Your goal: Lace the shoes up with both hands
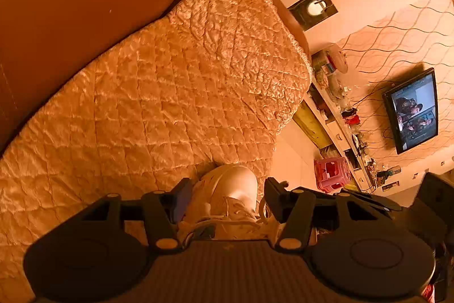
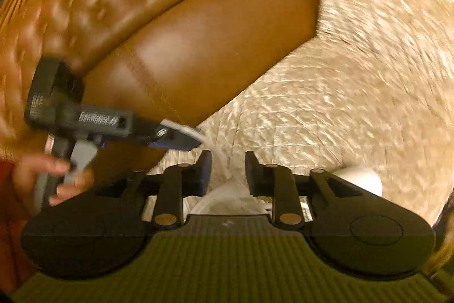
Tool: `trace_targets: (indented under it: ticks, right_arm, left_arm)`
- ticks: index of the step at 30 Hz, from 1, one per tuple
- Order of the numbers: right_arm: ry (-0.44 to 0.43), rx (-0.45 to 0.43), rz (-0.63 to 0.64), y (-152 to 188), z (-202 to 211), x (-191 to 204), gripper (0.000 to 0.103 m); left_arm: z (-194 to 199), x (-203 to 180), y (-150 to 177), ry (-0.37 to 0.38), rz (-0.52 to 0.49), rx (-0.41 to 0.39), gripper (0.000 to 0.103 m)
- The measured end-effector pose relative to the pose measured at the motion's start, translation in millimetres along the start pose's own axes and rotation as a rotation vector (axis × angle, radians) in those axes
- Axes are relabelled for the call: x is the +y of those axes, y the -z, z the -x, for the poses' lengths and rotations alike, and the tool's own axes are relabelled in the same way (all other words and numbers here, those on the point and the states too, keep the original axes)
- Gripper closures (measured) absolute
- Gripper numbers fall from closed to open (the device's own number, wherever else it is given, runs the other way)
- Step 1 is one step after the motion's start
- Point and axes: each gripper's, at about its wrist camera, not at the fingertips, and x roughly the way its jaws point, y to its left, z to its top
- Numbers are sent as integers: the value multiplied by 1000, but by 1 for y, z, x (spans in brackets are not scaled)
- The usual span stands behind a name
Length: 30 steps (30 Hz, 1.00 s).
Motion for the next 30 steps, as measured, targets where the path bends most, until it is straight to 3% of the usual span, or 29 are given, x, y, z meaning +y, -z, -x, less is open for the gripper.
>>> trace_targets:
  ticks: [4, 6, 7, 8, 9, 13, 16, 18, 20, 21, 24, 27, 29, 30]
  right_arm:
    - [77, 46, 187, -4, -22, 27, 65]
    - [89, 67, 188, -5, -34, 28, 65]
    - [94, 77, 187, -6, -40, 28, 75]
    - [108, 87, 178, -6, -44, 27, 98]
    - [127, 84, 163, -6, -45, 25, 98]
    - [57, 19, -3, -1, -29, 7, 98]
    - [-76, -34, -245, 9, -15, -21, 98]
    - [-194, -65, -430, 23, -15, -43, 98]
    - [-300, -96, -594, 39, -19, -62, 98]
    - [-354, -115, -669, 48, -21, -69, 98]
    - [-521, -195, -874, 75, -25, -80, 97]
    - [-675, -308, -994, 88, -22, -86, 97]
    - [-732, -398, -995, 82, -8, -86, 94]
    - [-765, -445, -981, 76, 1, -86, 101]
  left_arm:
    - [3, -6, 10, 6, -13, -1, 42]
    - [12, -11, 14, -5, -24, -14, 42]
    - [17, -11, 15, -15, -29, -31, 42]
    - [22, -12, 15, -24, -39, -49, 41]
    - [27, -13, 16, -35, -53, -65, 41]
    - [31, -23, 24, -36, -220, -43, 38]
    - [23, -43, 38, -15, -392, -14, 37]
    - [10, -54, 44, -16, -438, -2, 40]
    - [-4, -63, 50, -5, -478, 33, 70]
    - [-11, -67, 53, 4, -498, 55, 73]
    - [-24, -78, 63, 1, -561, 90, 75]
    - [-28, -82, 67, 15, -567, 105, 73]
    - [-29, -83, 69, 11, -577, 111, 68]
    - [-30, -83, 71, 4, -578, 118, 68]
